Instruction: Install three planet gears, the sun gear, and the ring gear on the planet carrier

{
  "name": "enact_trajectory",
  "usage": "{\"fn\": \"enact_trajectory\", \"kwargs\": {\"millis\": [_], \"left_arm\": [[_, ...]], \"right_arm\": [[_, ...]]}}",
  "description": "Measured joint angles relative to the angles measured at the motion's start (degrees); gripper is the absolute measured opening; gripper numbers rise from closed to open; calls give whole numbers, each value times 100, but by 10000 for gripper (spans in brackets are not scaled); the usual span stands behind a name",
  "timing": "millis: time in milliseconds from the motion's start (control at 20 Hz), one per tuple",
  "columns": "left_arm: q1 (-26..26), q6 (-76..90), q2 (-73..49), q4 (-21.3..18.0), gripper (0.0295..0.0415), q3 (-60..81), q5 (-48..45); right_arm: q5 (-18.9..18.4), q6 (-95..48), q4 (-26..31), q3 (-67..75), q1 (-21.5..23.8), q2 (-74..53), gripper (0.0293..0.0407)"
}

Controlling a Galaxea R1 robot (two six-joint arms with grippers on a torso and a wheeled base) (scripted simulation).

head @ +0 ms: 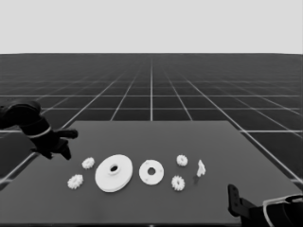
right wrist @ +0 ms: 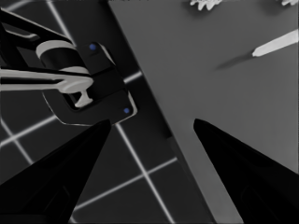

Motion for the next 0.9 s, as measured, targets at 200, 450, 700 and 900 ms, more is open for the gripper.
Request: {"fn": "enact_trajectory", "kwargs": {"millis": [200, 450, 700, 900], "left_arm": [[1031, -55, 102, 750, 385, -264, -688], [2649, 73, 651, 1754, 385, -1220, -1717], [2711, 97, 691, 1787, 349, -1322, -1774], [2726, 100, 703, 1798, 312, -1341, -1788]], "right_arm": [[-1, 0, -2, -1, 1, 0, 385], [-1, 0, -2, -1, 1, 0, 385], [-1, 0, -2, -1, 1, 0, 385], [-1, 0, -2, -1, 1, 0, 385]]}}
